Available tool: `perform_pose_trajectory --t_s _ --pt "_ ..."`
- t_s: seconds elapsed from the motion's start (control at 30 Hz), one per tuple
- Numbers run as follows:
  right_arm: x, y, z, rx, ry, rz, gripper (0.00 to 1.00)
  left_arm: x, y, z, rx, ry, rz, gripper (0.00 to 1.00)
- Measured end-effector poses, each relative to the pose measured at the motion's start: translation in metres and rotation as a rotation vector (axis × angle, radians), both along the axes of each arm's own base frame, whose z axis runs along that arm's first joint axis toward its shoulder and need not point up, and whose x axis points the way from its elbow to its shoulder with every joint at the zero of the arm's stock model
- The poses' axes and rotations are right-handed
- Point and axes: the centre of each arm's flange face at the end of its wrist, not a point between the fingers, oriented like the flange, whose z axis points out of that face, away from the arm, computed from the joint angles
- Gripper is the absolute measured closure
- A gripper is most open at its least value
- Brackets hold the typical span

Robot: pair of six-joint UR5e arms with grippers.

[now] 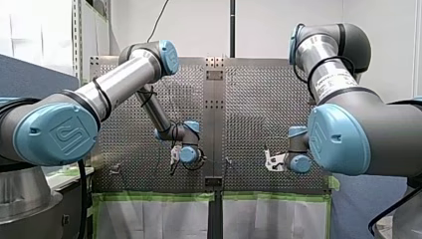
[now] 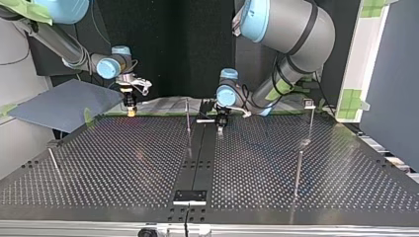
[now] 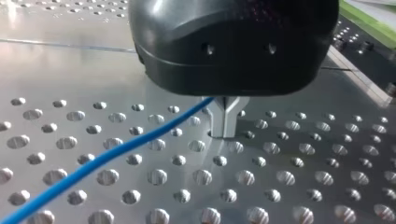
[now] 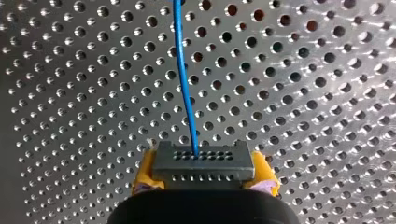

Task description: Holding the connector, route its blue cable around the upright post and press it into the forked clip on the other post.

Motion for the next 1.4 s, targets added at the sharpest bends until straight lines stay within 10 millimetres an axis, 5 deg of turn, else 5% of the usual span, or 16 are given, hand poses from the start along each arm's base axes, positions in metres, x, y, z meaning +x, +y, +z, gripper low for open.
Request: perform_pose_trajectory --t_s 0.4,0.5,0.57,0.67,0.93,1.1,1.27,1.4 --pt "-0.002 -0.006 0.001 -0.003 -0.004 -0.003 1.00 0.000 0.000 0.000 -0.009 0.001 0.002 1.00" --pt "-0.001 -0.006 0.001 -0.005 -0.004 0.001 1.00 0.000 0.001 0.000 -0.013 0.008 0.004 0.92" --pt "0.000 -0.005 0.001 -0.005 -0.004 0.003 1.00 -0.002 0.002 -0.001 -0.012 0.020 0.007 0.75" --pt "0.001 -0.005 0.001 -0.003 -0.004 0.004 1.00 -0.010 0.003 -0.008 0.002 0.052 0.003 0.69" --pt "0.001 -0.005 0.001 -0.001 -0.006 0.005 1.00 -0.028 0.005 -0.006 0.018 0.068 -0.028 0.69" --pt "0.003 -0.004 0.000 0.001 -0.007 0.009 1.00 -0.038 -0.001 0.008 0.002 0.040 -0.073 0.56" --pt "0.003 -0.003 0.000 0.002 -0.007 0.012 1.00 -0.051 -0.003 0.005 0.001 0.049 -0.117 0.22" --pt "0.004 -0.003 -0.001 0.003 -0.007 0.013 1.00 -0.067 -0.001 -0.006 0.025 0.095 -0.142 0.07"
